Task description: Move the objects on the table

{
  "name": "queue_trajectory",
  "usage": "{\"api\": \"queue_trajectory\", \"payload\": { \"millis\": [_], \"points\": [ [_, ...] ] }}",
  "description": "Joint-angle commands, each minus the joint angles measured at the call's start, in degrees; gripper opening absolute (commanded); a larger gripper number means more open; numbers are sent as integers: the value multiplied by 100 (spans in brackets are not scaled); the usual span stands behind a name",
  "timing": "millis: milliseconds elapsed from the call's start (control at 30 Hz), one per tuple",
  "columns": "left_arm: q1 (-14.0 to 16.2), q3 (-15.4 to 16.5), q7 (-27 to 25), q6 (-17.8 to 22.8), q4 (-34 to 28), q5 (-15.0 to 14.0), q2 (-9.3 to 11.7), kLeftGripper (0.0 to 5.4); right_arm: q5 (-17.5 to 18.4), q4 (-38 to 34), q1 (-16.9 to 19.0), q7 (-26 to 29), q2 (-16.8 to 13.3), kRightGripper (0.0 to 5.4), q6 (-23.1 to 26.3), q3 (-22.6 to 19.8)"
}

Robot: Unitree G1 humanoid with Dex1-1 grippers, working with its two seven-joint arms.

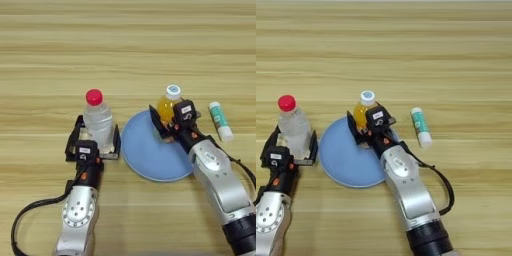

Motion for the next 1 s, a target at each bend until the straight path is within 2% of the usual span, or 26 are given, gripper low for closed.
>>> {"api": "queue_trajectory", "payload": {
  "millis": [33,200,267,433,633,800,1000],
  "points": [
    [-14,-28,36,-23,85,52,-48,540,-39,-10,32,44,-6,457,66,-6],
    [-9,-36,36,-20,83,56,-58,540,-42,-130,92,79,-39,525,103,-42],
    [-12,-35,38,-25,92,59,-59,540,-34,-223,142,97,-50,535,141,-37],
    [-18,-27,35,-36,105,63,-60,540,-41,-547,348,124,-149,535,273,-63],
    [-10,-30,45,-42,94,72,-63,540,-151,-1073,596,225,-435,535,856,-17],
    [-3,-32,53,-38,81,77,-69,540,-209,-1289,671,273,-626,535,1157,-60],
    [-2,-36,62,-37,71,82,-73,540,-334,-1528,766,430,-1036,535,1434,-151]
  ]
}}
